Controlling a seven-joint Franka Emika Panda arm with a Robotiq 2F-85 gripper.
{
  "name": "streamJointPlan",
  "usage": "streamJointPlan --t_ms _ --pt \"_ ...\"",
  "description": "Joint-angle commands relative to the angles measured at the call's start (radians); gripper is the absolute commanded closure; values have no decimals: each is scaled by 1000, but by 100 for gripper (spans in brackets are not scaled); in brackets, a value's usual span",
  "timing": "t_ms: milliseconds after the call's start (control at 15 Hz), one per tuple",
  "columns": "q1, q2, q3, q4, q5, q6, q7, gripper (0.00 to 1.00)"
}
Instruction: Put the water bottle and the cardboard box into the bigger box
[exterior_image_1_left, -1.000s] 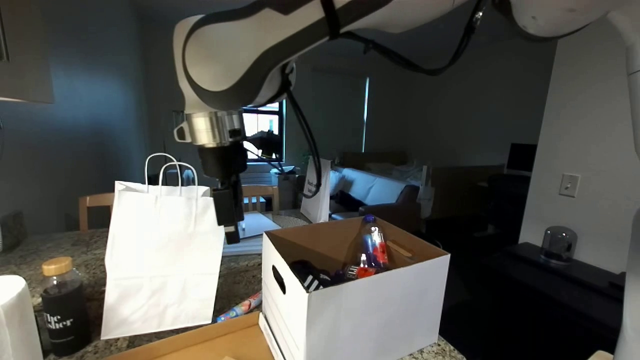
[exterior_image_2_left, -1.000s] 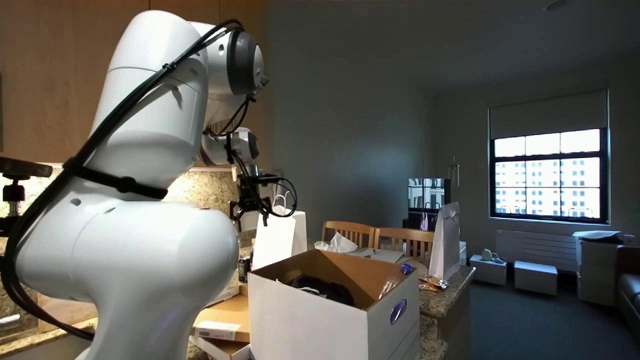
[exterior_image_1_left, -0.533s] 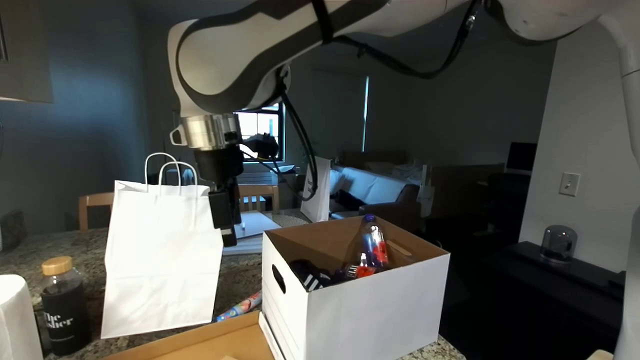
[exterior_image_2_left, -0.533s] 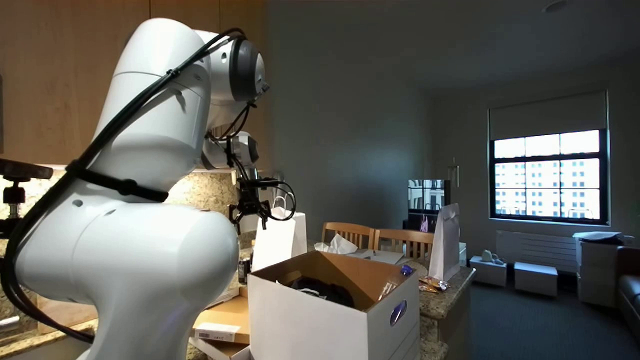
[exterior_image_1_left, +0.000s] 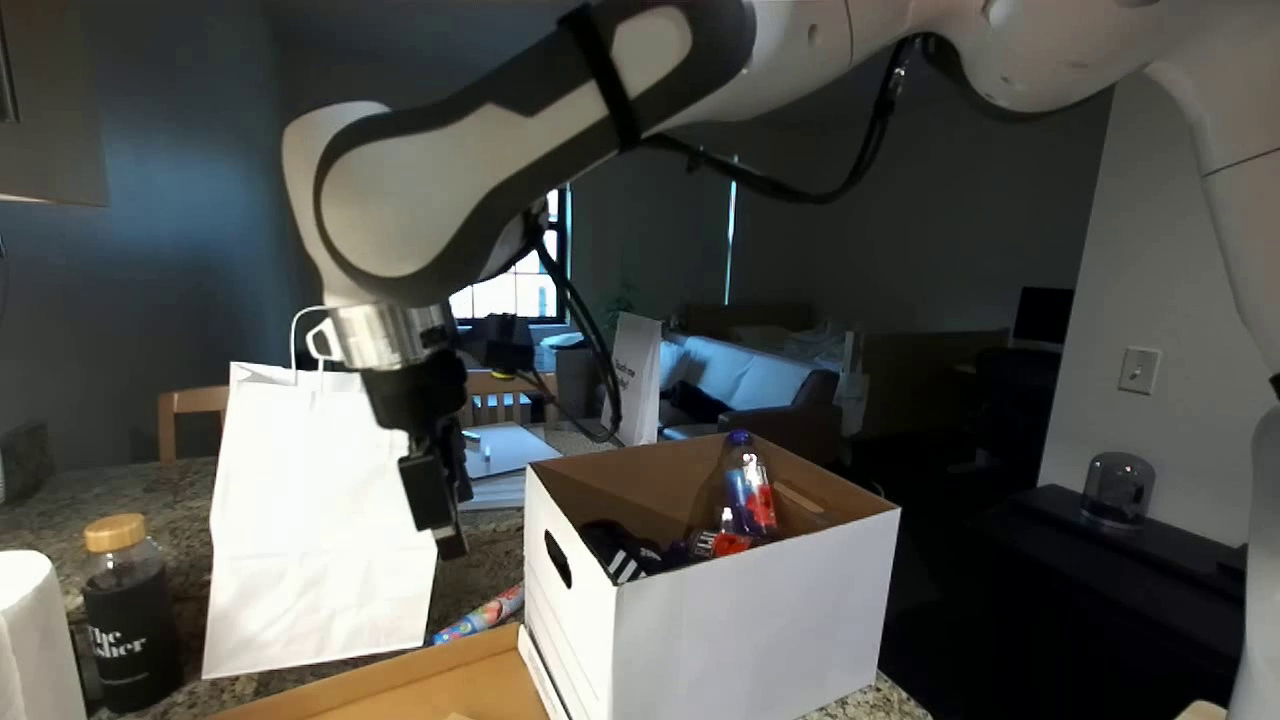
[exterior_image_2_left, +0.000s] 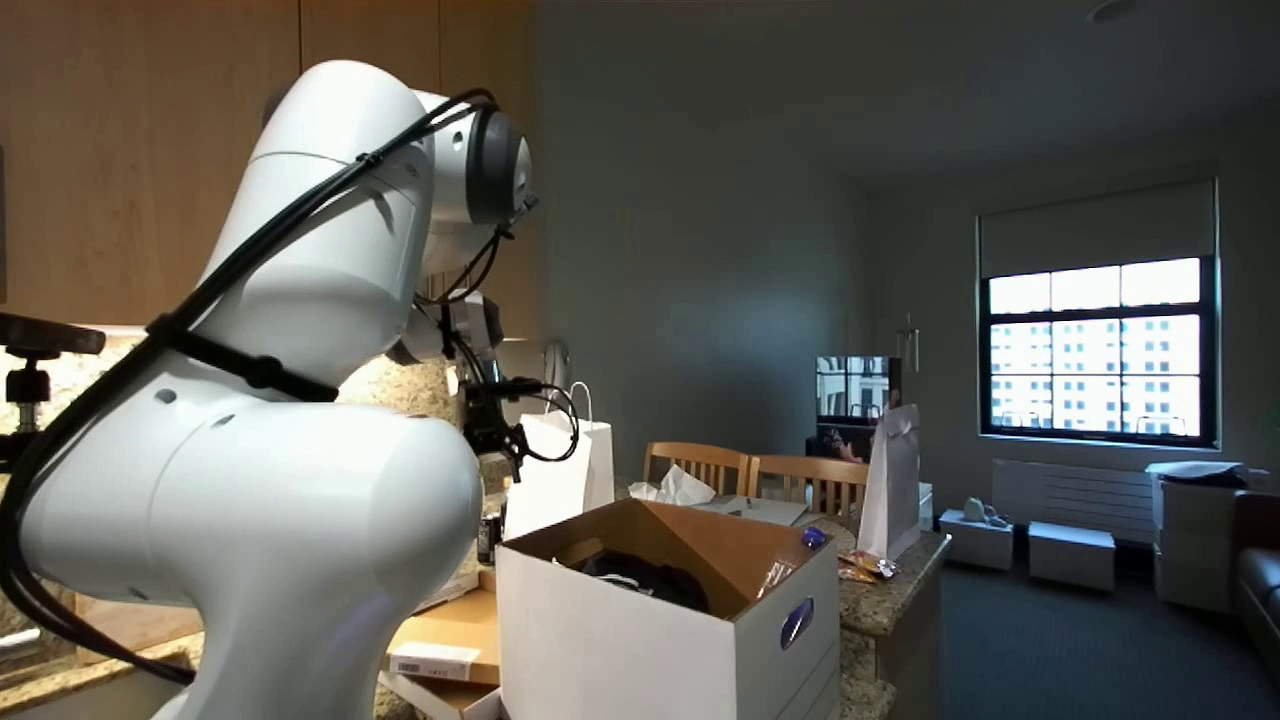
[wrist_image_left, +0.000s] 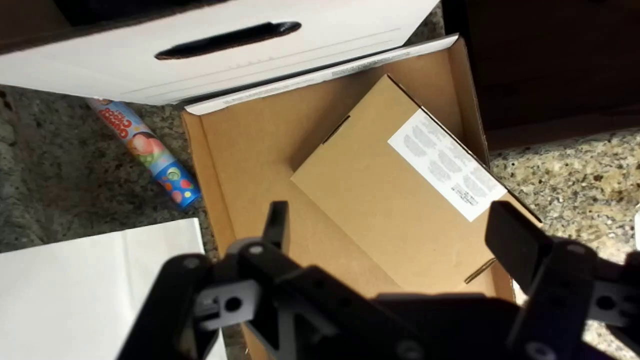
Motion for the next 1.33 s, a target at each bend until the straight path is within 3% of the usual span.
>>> streamJointPlan --t_ms 0,467,733,1000,1267 --pt "61 89 2 35 -66 2 57 0" --pt "176 215 -14 138 -92 5 168 0" --pt "289 362 -32 220 -79 12 267 0" --pt "419 487 -88 328 -82 -4 351 0" --pt "500 555 -145 405 -61 -9 418 0"
